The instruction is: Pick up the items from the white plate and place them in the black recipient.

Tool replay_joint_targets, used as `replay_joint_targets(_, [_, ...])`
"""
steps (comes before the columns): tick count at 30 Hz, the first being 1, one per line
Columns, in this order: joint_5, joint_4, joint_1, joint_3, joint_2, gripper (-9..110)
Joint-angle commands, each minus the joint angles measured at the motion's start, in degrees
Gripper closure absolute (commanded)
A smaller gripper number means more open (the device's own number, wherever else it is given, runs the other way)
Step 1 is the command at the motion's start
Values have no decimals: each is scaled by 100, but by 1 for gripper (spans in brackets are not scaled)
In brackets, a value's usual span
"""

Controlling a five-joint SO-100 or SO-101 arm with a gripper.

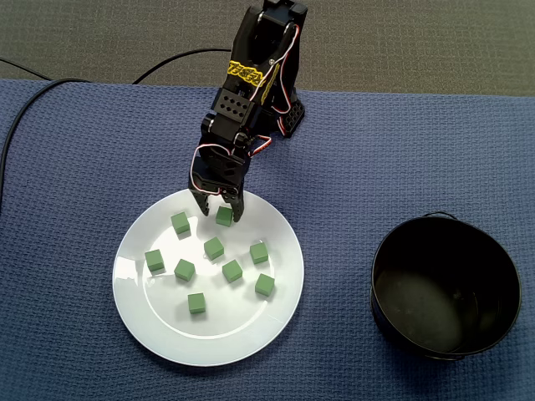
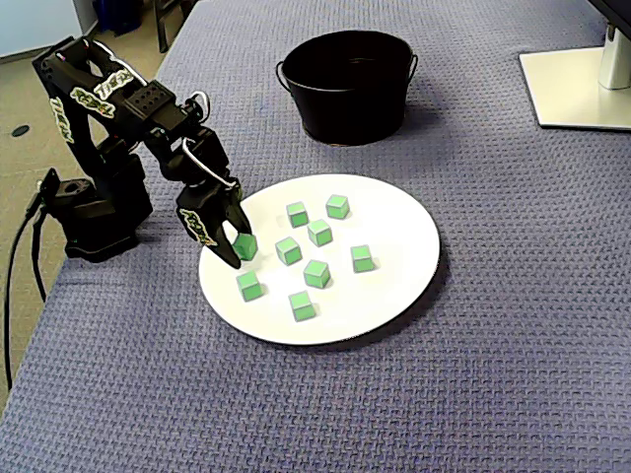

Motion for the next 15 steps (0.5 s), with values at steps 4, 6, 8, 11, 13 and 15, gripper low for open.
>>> replay_joint_targets(4, [272, -255, -229, 97, 211, 92])
replay_joint_targets(6, [334, -264, -255, 105, 237, 97])
replay_joint_targets(8, [404, -308, -272, 123, 264, 101])
replay_joint_targets(11, [501, -308, -299, 141, 316, 101])
replay_joint_targets(13, [589, -237, -308, 123, 378, 101])
replay_joint_targets(15, [826, 18, -325, -53, 501, 101])
